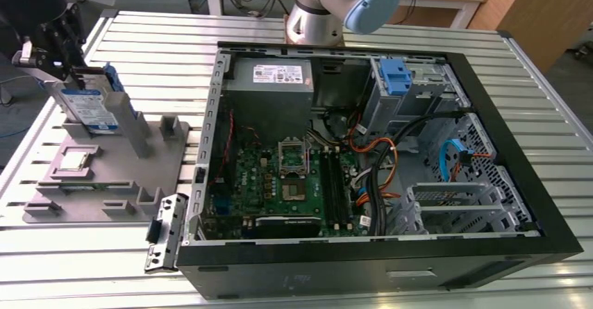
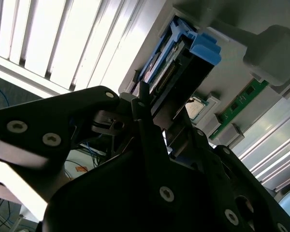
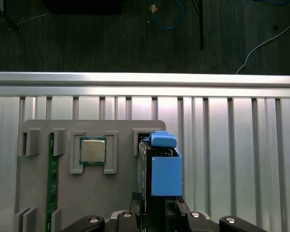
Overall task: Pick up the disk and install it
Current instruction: 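Pick up the disk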
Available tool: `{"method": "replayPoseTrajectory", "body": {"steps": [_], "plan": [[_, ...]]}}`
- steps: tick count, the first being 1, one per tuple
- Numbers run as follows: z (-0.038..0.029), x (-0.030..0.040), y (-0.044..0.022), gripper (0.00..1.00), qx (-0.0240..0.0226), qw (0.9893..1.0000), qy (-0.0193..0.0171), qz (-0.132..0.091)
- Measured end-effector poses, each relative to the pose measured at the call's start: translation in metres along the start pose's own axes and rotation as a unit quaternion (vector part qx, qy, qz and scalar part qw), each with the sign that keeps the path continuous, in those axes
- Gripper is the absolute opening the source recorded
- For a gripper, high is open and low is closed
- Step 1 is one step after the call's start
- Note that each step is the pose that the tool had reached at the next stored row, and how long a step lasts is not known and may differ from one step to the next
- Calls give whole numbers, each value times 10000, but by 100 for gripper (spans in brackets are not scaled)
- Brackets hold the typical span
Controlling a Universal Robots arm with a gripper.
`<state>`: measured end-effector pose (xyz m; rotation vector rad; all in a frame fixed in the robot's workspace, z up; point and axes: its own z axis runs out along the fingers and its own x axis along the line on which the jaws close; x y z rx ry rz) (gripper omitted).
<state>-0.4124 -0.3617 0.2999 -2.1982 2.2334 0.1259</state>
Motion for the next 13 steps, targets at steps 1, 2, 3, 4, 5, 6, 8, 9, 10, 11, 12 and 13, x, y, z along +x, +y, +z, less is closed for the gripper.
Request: {"method": "replayPoseTrajectory", "body": {"steps": [1,2,3,4,5,6,8,9,10,11,12,13], "plan": [[0,0,0,39,0,10000,0,0],[0,0,0,39,0,10000,0,0],[0,1,0,39,0,10000,0,0],[-1,1,0,38,-1,10000,1,0],[0,2,0,35,0,10000,0,0],[0,2,0,35,0,10000,0,0],[0,3,0,35,0,10000,0,0],[0,3,0,35,0,10000,0,0],[0,3,0,35,0,10000,0,0],[0,4,0,35,0,10000,0,0],[0,4,0,35,0,10000,0,0],[0,4,0,35,0,10000,0,0]]}}
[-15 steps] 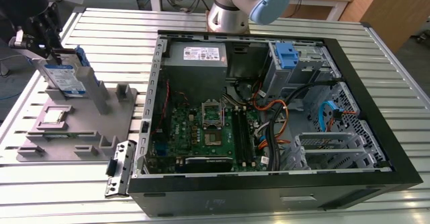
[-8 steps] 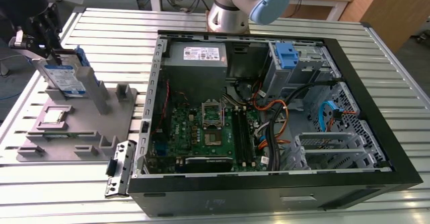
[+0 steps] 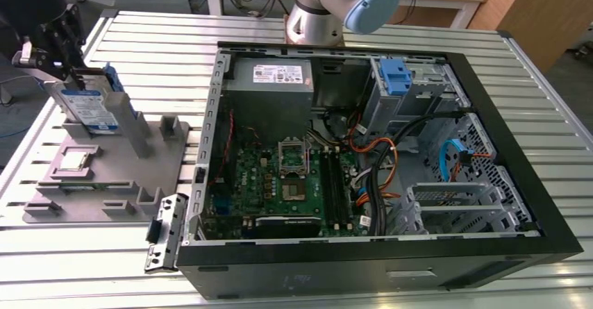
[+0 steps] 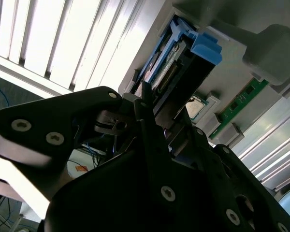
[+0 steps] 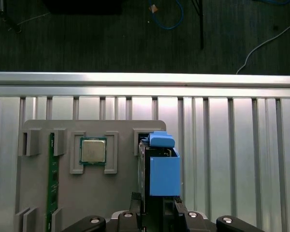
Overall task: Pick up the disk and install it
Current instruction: 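Pick up the disk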
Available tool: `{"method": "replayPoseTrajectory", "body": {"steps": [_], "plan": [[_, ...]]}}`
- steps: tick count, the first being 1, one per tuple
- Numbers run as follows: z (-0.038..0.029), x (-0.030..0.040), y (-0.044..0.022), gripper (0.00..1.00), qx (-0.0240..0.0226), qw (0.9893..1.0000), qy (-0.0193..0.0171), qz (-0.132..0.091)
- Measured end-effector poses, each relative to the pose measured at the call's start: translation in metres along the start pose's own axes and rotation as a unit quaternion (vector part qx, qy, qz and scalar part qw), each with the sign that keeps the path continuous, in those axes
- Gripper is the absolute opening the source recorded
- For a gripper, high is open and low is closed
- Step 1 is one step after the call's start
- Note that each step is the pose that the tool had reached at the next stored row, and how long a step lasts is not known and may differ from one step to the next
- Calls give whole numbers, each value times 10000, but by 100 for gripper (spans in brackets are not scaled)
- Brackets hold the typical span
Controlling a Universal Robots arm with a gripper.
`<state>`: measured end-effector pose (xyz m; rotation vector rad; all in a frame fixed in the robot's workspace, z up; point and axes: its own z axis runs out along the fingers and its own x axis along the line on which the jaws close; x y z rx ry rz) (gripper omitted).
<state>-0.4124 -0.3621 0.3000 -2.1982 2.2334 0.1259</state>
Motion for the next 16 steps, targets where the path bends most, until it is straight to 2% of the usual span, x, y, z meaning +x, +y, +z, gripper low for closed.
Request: {"method": "replayPoseTrajectory", "body": {"steps": [5,9,13,16], "plan": [[-2,1,0,35,1,10000,0,0],[-42,-2,2,35,1,10000,0,0],[-143,-8,8,35,1,10000,0,0],[-262,-15,14,35,0,10000,0,0]]}}
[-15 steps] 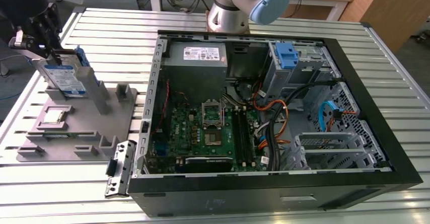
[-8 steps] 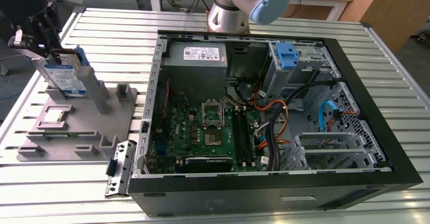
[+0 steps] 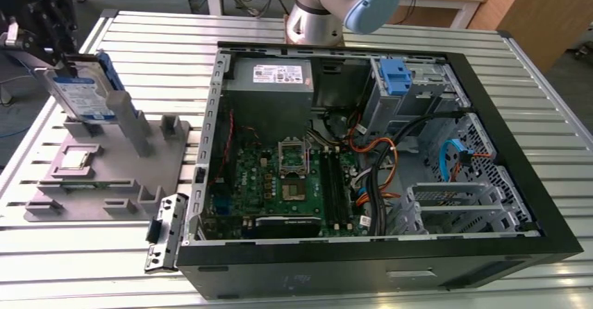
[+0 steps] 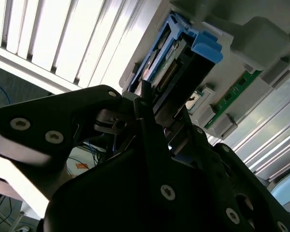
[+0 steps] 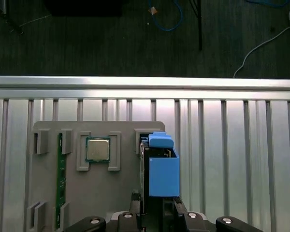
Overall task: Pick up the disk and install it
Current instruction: 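Pick up the disk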
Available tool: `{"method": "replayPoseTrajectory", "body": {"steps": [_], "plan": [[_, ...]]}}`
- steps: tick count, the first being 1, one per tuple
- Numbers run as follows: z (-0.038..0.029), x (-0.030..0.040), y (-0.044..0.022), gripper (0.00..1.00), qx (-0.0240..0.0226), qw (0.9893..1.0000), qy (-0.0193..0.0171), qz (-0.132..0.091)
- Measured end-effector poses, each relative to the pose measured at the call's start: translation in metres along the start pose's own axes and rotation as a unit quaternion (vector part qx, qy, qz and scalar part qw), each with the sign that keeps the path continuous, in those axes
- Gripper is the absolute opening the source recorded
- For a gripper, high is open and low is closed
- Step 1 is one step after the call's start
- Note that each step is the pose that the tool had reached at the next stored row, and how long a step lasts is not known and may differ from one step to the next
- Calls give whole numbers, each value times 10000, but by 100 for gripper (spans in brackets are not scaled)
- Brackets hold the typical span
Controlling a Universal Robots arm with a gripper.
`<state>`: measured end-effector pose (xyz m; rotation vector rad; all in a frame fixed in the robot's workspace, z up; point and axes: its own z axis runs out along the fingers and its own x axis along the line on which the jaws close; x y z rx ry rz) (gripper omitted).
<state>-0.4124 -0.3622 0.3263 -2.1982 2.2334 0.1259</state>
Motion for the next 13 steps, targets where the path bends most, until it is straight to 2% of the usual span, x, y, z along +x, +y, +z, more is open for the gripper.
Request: {"method": "replayPoseTrajectory", "body": {"steps": [7,9,13], "plan": [[-316,-19,17,35,0,10000,0,0],[-386,-23,21,35,0,10000,2,0],[-397,-24,21,35,1,10000,-1,0]]}}
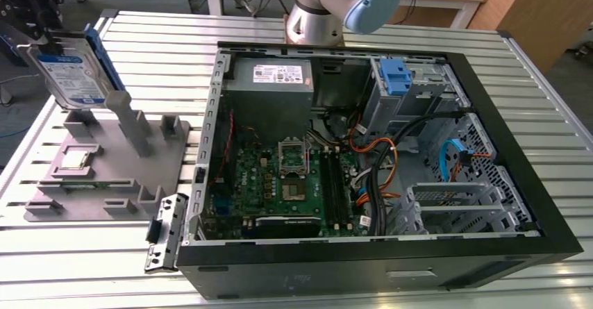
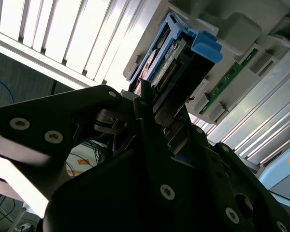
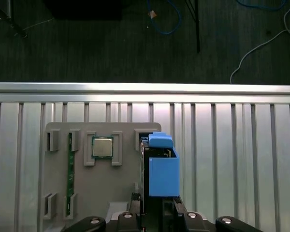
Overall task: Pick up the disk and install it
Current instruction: 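Pick up the disk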
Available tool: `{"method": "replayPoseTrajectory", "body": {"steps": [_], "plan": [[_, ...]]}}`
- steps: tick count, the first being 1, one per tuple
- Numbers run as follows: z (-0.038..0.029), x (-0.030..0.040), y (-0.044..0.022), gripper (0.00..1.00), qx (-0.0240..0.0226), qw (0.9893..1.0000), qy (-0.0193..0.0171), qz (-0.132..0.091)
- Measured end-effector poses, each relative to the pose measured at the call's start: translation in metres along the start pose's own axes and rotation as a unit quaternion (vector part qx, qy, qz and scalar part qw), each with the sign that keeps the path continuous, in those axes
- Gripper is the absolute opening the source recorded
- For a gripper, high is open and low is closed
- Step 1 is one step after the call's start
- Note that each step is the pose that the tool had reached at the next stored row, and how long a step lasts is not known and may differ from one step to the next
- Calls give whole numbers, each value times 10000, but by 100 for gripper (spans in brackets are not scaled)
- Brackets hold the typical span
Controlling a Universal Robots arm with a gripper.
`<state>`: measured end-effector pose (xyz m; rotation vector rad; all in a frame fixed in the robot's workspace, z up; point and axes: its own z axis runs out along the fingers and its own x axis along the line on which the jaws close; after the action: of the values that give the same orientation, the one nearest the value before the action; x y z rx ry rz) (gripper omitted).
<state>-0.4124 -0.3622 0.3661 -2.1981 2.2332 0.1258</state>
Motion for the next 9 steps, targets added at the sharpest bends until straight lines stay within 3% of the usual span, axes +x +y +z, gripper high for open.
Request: {"method": "replayPoseTrajectory", "body": {"steps": [9], "plan": [[-2,0,0,35,-1,10000,-7,0]]}}
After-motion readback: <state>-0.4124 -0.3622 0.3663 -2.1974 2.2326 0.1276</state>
